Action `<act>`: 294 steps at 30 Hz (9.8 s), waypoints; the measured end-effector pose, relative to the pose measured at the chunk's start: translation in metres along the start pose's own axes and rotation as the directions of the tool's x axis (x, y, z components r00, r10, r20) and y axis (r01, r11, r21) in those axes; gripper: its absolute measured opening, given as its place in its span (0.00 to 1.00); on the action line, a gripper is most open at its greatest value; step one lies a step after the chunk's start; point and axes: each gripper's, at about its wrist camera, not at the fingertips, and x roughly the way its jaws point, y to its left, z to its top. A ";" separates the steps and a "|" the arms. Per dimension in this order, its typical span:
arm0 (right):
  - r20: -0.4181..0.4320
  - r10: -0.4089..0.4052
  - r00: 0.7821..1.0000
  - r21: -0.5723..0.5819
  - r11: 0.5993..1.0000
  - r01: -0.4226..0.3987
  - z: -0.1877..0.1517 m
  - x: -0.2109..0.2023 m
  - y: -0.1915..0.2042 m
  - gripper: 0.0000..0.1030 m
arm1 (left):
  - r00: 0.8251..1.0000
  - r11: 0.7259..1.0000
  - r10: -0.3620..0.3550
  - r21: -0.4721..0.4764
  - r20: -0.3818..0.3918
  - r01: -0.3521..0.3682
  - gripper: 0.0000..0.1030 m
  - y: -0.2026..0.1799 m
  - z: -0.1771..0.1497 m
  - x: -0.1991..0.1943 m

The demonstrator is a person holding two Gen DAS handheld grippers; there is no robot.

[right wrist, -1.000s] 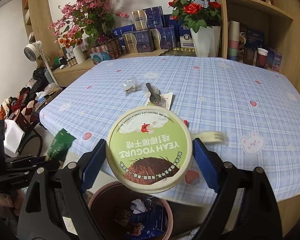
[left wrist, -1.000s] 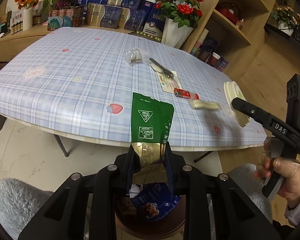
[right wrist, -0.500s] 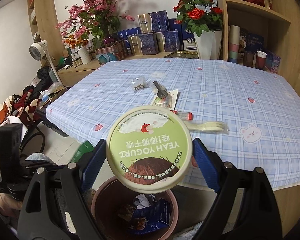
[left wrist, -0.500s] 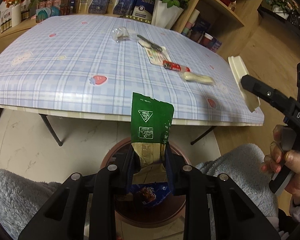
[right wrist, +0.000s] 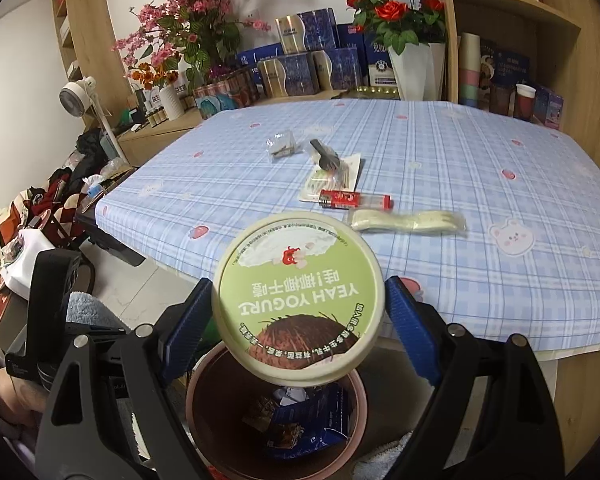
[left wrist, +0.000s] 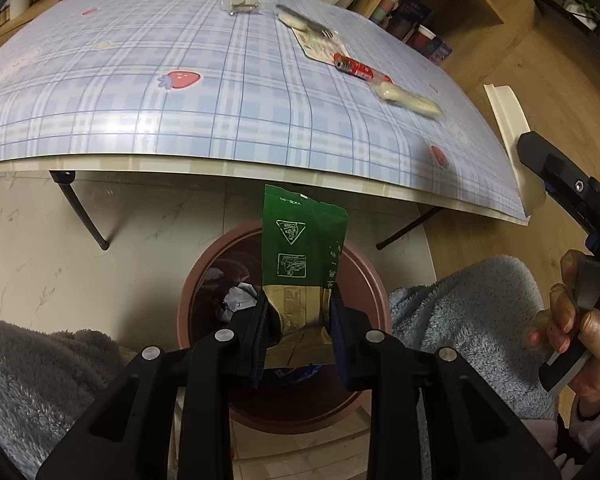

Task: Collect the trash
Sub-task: 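Carry the green packet over the brown bin and open the left tool, then lower the yogurt lid into the brown bin and open the right tool, then move the right tool back over the table toward the remaining items, then grasp the wrapped plastic fork with the right tool while the left tool grasps the clear plastic bag, then carry the clear bag over the brown bin and open the left tool, then lower the wrapped fork into the brown bin and open the right tool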

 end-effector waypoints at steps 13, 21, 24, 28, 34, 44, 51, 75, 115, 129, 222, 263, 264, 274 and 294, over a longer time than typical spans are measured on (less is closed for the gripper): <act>-0.030 0.014 0.999 0.030 0.999 -0.013 -0.008 0.011 0.002 0.82 | 0.998 1.000 0.019 -0.014 0.068 -0.019 0.64 0.004 0.004 -0.013; -0.085 0.011 0.996 -0.004 1.000 -0.012 -0.018 0.024 0.014 0.82 | 0.950 0.980 0.184 -0.115 0.251 -0.160 0.89 0.023 0.016 -0.062; -0.103 0.014 0.995 -0.025 1.000 -0.017 -0.021 0.030 0.022 0.82 | 0.909 0.961 0.270 -0.149 0.318 -0.233 0.92 0.029 0.022 -0.080; -0.147 0.025 0.989 -0.042 0.999 -0.031 -0.032 0.040 0.029 0.82 | 0.865 0.938 0.343 -0.176 0.367 -0.298 0.94 0.035 0.023 -0.092; -0.203 0.026 0.979 -0.076 0.996 -0.042 -0.046 0.050 0.038 0.82 | 0.827 0.912 0.409 -0.163 0.385 -0.375 0.94 0.035 0.019 -0.094; -0.267 0.028 0.963 -0.097 0.994 -0.055 -0.057 0.065 0.045 0.83 | 0.812 0.901 0.434 -0.179 0.390 -0.395 0.94 0.041 0.017 -0.095; -0.302 0.030 0.953 -0.107 0.992 -0.066 -0.061 0.073 0.047 0.83 | 0.815 0.896 0.444 -0.199 0.371 -0.397 0.94 0.048 0.016 -0.093; -0.166 -0.076 0.983 -0.053 0.996 0.068 -0.029 0.059 0.011 0.94 | 0.834 0.901 0.433 -0.180 0.343 -0.394 0.94 0.051 0.021 -0.082; -0.212 -0.101 0.972 0.290 0.943 0.161 0.041 0.119 -0.079 0.95 | 0.848 0.927 0.376 -0.158 0.375 -0.341 0.94 0.049 0.085 -0.049; -0.198 -0.135 0.971 0.290 0.938 0.189 0.088 0.167 -0.104 0.85 | 0.857 0.927 0.376 -0.159 0.353 -0.341 0.94 0.054 0.109 -0.034; 0.040 -0.001 0.999 0.054 0.999 -0.001 0.029 0.007 -0.019 0.23 | 0.999 0.974 -0.013 0.228 0.053 0.001 0.19 -0.031 0.048 -0.030; -0.233 0.061 0.970 -0.045 0.996 -0.073 -0.052 0.051 0.043 0.23 | 0.891 0.964 0.260 -0.152 0.373 -0.217 0.94 0.045 0.010 -0.088; -0.250 0.060 0.966 -0.062 0.995 -0.078 -0.055 0.054 0.047 0.23 | 0.888 0.963 0.263 -0.152 0.376 -0.221 0.94 0.046 0.010 -0.089; -0.395 0.012 0.919 -0.130 0.989 -0.068 -0.080 0.086 0.057 0.19 | 0.894 0.964 0.262 -0.148 0.363 -0.222 0.94 0.047 0.005 -0.082; -0.308 -0.021 0.951 -0.098 0.995 -0.010 -0.061 0.070 0.045 0.94 | 0.896 0.955 0.289 -0.173 0.338 -0.243 0.94 0.052 0.007 -0.076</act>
